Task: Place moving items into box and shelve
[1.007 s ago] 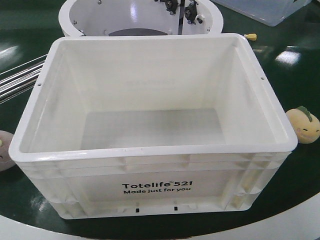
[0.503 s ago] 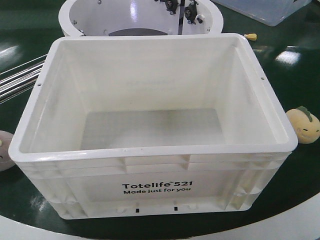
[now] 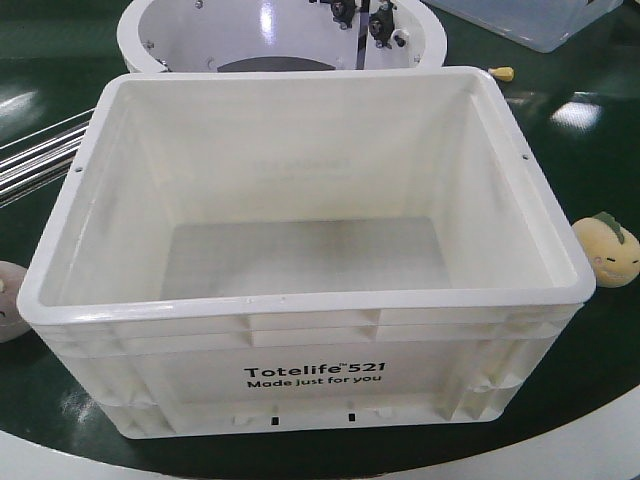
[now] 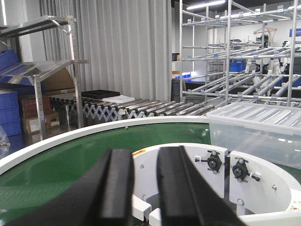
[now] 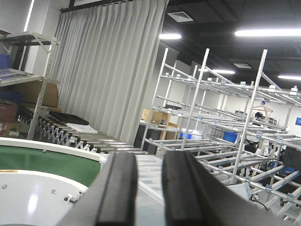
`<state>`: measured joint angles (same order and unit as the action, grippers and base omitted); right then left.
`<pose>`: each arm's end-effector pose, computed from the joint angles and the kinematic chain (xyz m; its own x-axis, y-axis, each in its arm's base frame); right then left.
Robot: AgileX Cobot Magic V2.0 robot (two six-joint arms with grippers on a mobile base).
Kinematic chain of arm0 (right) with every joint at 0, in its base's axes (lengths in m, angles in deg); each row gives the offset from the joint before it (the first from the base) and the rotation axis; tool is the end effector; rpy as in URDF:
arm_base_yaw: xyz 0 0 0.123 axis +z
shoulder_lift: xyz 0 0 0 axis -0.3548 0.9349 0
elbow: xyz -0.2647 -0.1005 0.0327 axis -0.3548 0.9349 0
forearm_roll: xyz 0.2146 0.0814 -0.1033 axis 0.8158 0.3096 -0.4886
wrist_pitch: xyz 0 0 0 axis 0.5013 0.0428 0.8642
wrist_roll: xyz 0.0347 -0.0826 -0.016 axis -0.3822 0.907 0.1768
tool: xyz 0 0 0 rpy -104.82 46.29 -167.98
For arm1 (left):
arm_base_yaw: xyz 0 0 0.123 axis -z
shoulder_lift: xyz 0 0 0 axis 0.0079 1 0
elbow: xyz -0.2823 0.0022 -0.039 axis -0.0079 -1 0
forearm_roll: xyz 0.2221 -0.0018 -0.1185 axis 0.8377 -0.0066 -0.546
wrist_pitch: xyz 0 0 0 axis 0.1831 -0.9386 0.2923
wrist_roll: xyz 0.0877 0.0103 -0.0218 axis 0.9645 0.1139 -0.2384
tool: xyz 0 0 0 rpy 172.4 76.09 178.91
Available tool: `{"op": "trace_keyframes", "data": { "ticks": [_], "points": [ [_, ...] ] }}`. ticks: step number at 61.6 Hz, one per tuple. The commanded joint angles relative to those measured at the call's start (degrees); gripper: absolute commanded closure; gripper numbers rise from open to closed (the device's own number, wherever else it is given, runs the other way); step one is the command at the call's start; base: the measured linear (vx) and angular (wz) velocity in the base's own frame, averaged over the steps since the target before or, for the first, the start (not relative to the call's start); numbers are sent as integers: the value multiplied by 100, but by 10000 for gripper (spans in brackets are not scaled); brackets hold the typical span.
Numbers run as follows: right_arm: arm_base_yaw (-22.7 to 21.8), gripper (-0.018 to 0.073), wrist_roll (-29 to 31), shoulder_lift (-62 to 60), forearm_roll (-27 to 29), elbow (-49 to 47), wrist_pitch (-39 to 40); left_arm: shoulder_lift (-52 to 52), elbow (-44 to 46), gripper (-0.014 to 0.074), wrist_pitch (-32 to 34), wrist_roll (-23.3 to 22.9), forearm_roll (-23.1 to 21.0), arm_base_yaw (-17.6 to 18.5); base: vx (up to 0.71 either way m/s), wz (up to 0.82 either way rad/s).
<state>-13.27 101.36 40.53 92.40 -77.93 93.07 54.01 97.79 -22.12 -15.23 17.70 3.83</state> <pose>0.1370 0.0152 0.4169 0.3193 -0.2245 -0.9207 -0.0180 0.9699 -0.2427 0.1344 -0.0103 0.4106 0.1571 0.0135 -0.9875 0.0721 0.9971 0.0251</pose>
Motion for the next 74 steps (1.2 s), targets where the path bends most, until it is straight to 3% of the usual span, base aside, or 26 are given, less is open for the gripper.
{"op": "trace_keyframes", "data": {
  "ticks": [1, 8, 13, 25, 30, 34, 38, 43, 49, 56, 64, 74],
  "points": [
    [-25, 164, 24, 26, -9, -166, 461, 12, 170, 201, 456, -20, -17, 31, 0, 0],
    [-25, 57, -25, 26, 34, -166, 596, 12, 170, 188, 456, -20, -57, 31, 0, 0],
    [-19, 36, -77, 26, 177, -172, 387, 12, 185, 188, 319, -1, -45, 31, 0, 0],
    [-38, 55, -72, 124, 334, -802, -1815, 31, 989, 188, -1309, -63, 3, 31, 0, 0],
    [-138, 62, -353, 350, 319, -1341, -2326, 194, 1473, 188, -1831, -215, 390, 31, 0, 0],
    [-462, 66, -924, 618, 263, -1807, -2641, 381, 1857, 188, -2223, -790, 946, 31, 0, 0],
    [-1017, 65, -1382, 1033, -118, -2277, -3168, 628, 2153, 188, -2650, -1730, 1716, 31, 0, 0],
    [-1704, 65, -1460, 1518, -564, -2687, -3990, 867, 2286, 188, -3027, -2812, 2694, 31, 0, 0],
    [-2233, 65, -1460, 2102, -267, -2812, -4546, 1150, 2236, 188, -3367, -3538, 3296, 31, 0, 0],
    [-2444, 65, -1154, 2818, 271, -2739, -4946, 1523, 2007, 188, -3650, -3596, 3331, 31, 0, 0],
    [-2415, 65, -800, 3549, 461, -2733, -5361, 1963, 1560, 188, -3662, -3392, 3293, 31, 0, 0],
    [-2415, 65, -792, 4133, 505, -2727, -5404, 2436, 1025, 188, -3462, -3299, 3179, 31, 0, 0]
  ]
}}
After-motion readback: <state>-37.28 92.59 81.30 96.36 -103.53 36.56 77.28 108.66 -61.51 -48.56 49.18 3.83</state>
